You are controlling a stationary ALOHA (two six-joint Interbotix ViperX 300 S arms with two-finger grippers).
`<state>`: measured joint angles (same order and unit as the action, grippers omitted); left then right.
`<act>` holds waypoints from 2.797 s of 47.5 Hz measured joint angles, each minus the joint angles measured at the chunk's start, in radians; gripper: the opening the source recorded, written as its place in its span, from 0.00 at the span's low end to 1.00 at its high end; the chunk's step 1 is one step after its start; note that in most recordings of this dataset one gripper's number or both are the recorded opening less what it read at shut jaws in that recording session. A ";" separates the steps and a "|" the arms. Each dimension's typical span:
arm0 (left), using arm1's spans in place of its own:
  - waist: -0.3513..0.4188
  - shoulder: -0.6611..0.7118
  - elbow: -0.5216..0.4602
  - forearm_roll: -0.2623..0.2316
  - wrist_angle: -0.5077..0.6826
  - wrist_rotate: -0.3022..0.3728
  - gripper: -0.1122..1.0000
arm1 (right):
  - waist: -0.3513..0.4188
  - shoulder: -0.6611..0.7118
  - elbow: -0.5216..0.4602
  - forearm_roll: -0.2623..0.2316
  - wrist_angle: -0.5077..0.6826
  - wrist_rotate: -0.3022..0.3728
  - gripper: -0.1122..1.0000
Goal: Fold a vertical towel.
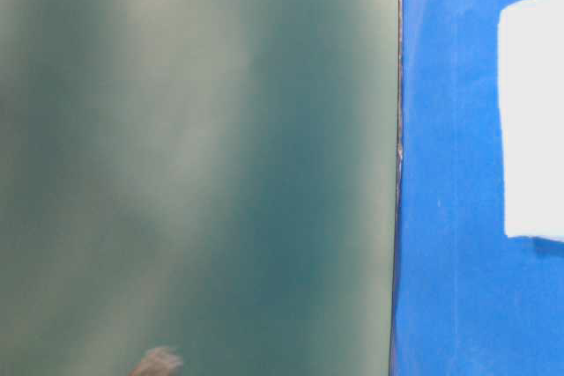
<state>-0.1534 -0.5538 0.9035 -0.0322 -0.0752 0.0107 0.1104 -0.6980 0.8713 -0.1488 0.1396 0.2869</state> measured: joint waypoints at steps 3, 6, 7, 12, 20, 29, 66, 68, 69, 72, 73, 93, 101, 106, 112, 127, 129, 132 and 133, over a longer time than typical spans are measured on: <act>0.015 -0.057 0.026 0.000 0.002 0.009 0.59 | -0.009 -0.054 0.003 -0.015 0.023 -0.002 0.56; 0.031 -0.117 0.052 0.000 0.008 0.017 0.59 | -0.015 -0.115 0.011 -0.029 0.054 -0.002 0.56; 0.035 -0.135 0.060 0.000 0.012 0.020 0.59 | -0.017 -0.132 0.014 -0.034 0.063 -0.002 0.56; 0.048 -0.238 0.101 0.000 0.035 0.034 0.59 | -0.017 -0.222 0.044 -0.046 0.094 -0.002 0.56; 0.067 -0.394 0.189 0.000 0.057 0.046 0.60 | -0.020 -0.341 0.133 -0.049 0.101 -0.002 0.56; 0.118 -0.568 0.321 0.000 0.058 0.040 0.59 | -0.040 -0.446 0.247 -0.051 0.071 0.002 0.55; 0.155 -0.788 0.525 0.000 0.083 -0.028 0.59 | -0.104 -0.538 0.425 -0.038 -0.018 0.008 0.55; 0.153 -0.790 0.525 0.000 0.083 -0.028 0.59 | -0.103 -0.538 0.425 -0.040 -0.018 0.008 0.55; 0.155 -0.790 0.525 0.000 0.084 -0.028 0.59 | -0.103 -0.538 0.425 -0.038 -0.018 0.008 0.55; 0.155 -0.790 0.525 0.000 0.083 -0.028 0.59 | -0.103 -0.538 0.425 -0.038 -0.018 0.008 0.55; 0.155 -0.790 0.525 0.000 0.084 -0.028 0.59 | -0.103 -0.540 0.425 -0.038 -0.018 0.008 0.55; 0.155 -0.790 0.525 0.000 0.086 -0.029 0.59 | -0.103 -0.538 0.425 -0.038 -0.018 0.008 0.55; 0.155 -0.790 0.525 0.000 0.094 -0.031 0.59 | -0.103 -0.538 0.425 -0.038 -0.018 0.006 0.55; 0.155 -0.790 0.525 0.000 0.094 -0.031 0.59 | -0.104 -0.540 0.425 -0.038 -0.018 0.006 0.55; 0.155 -0.790 0.525 0.000 0.094 -0.031 0.59 | -0.104 -0.538 0.425 -0.038 -0.018 0.008 0.55; 0.155 -0.790 0.525 0.000 0.094 -0.031 0.59 | -0.103 -0.538 0.425 -0.037 -0.018 0.006 0.55; 0.155 -0.790 0.526 0.000 0.094 -0.031 0.59 | -0.104 -0.538 0.425 -0.038 -0.018 0.008 0.55; 0.155 -0.790 0.525 0.000 0.094 -0.031 0.59 | -0.103 -0.540 0.426 -0.038 -0.018 0.008 0.55; 0.155 -0.790 0.525 0.000 0.094 -0.031 0.59 | -0.103 -0.540 0.425 -0.037 -0.018 0.008 0.55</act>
<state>0.0015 -1.3438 1.4281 -0.0322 0.0184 -0.0199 0.0077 -1.2379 1.2962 -0.1856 0.1212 0.2945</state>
